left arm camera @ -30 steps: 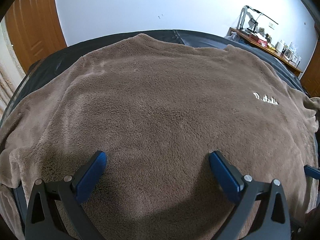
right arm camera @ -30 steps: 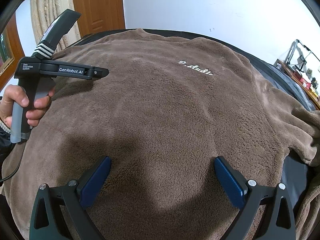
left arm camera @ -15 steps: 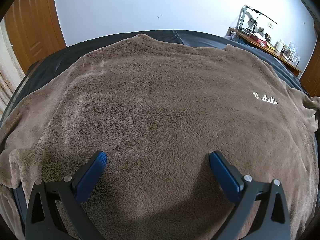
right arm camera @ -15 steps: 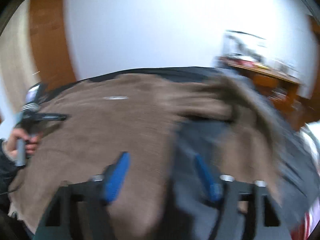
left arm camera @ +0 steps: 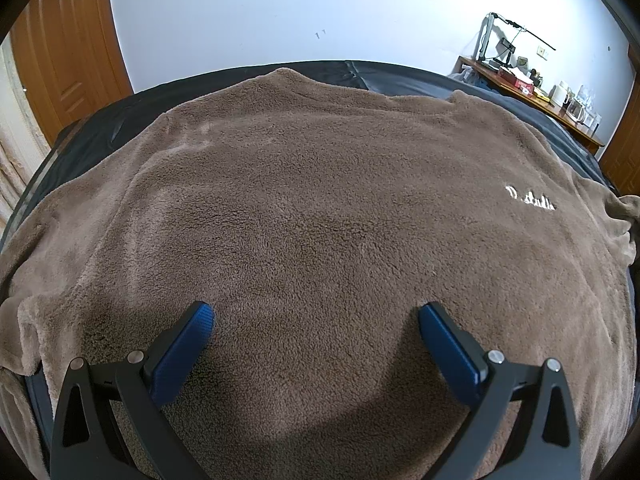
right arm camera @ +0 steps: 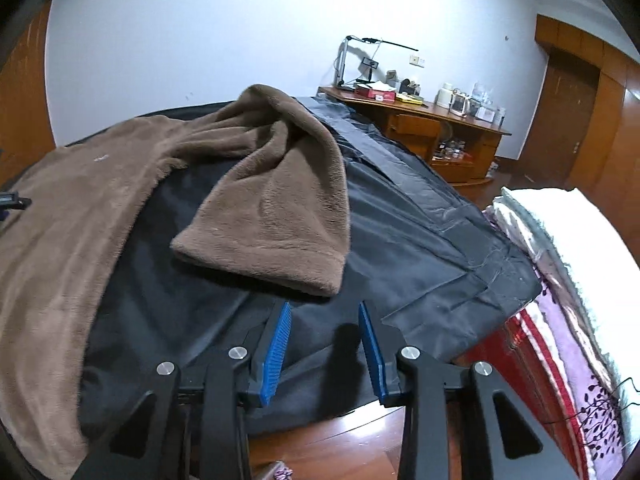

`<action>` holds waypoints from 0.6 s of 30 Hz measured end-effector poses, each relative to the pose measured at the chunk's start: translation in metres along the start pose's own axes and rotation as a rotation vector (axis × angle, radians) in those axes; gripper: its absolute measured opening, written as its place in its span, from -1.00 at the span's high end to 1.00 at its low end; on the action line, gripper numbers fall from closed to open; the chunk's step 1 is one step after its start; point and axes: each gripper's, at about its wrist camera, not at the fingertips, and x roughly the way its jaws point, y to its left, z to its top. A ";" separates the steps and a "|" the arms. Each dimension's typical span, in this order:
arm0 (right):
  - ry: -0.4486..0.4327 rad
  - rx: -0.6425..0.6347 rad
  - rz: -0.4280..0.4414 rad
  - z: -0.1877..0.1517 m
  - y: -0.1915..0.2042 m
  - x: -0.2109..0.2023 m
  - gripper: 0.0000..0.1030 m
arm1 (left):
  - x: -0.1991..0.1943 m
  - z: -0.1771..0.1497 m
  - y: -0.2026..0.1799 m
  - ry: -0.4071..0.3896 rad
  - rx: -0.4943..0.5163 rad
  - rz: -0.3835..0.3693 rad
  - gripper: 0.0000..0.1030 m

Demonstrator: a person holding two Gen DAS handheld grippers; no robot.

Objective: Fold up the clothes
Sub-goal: 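Grasp the fleece sleeve with the right tool and fold it over the body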

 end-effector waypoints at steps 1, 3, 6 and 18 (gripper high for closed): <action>-0.003 0.002 -0.001 0.001 -0.001 0.002 0.27 | 0.000 0.000 0.000 0.000 0.000 0.000 -1.00; -0.006 0.014 0.008 0.004 -0.004 0.008 0.27 | 0.000 0.000 0.000 0.000 0.000 0.001 -1.00; -0.013 0.050 0.043 0.012 -0.008 0.016 0.27 | 0.001 0.001 0.000 0.000 0.000 0.001 -1.00; -0.057 0.179 0.102 0.032 -0.025 0.034 0.75 | 0.002 0.002 0.000 0.001 0.001 0.003 -1.00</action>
